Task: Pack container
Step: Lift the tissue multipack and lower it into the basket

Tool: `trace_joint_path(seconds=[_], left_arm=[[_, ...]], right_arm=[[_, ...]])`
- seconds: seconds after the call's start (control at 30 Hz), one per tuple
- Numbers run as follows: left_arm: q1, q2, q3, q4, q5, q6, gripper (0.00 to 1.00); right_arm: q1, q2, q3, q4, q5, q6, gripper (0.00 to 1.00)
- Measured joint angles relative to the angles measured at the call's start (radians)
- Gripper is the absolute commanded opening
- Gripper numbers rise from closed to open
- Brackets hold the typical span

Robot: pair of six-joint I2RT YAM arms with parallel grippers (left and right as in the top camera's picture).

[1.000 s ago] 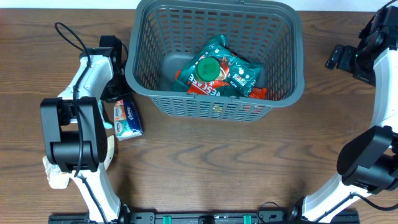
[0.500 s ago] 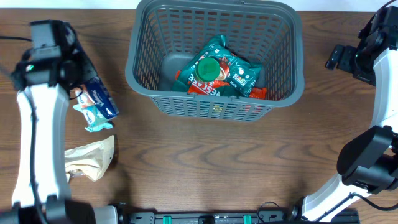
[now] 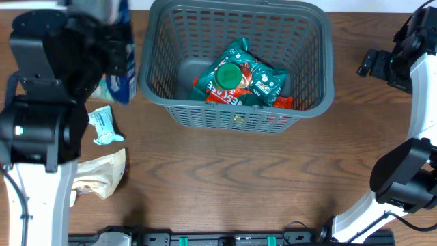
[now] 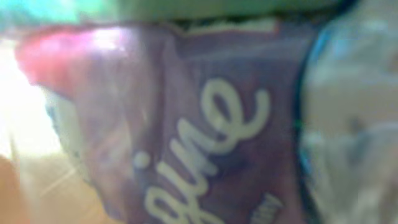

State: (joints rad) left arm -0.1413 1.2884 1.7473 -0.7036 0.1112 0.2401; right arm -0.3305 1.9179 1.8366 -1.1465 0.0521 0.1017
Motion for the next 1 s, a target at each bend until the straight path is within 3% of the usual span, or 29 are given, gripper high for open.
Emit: trace_joint_path(seconds=[0.3, 0.43, 0.67, 1.0], left_arm=[[-0.138, 0.082, 0.045, 0.11, 0.073, 0.572, 0.06], [-0.174, 0.232, 0.045, 0.149, 0.107, 0.725, 0.06], [-0.258, 0.483, 0.045, 0.16, 0.133, 0.818, 0.06], [-0.319, 0.626, 0.043, 0.071, 0.132, 0.835, 0.06]], right_arm=[[0.0, 0.0, 0.0, -0.011, 0.0, 0.0, 0.99], [0.0, 0.0, 0.0, -0.018, 0.0, 0.0, 0.99], [0.0, 0.0, 0.0, -0.024, 0.0, 0.0, 0.99], [0.0, 0.0, 0.0, -0.024, 0.0, 0.0, 0.99]])
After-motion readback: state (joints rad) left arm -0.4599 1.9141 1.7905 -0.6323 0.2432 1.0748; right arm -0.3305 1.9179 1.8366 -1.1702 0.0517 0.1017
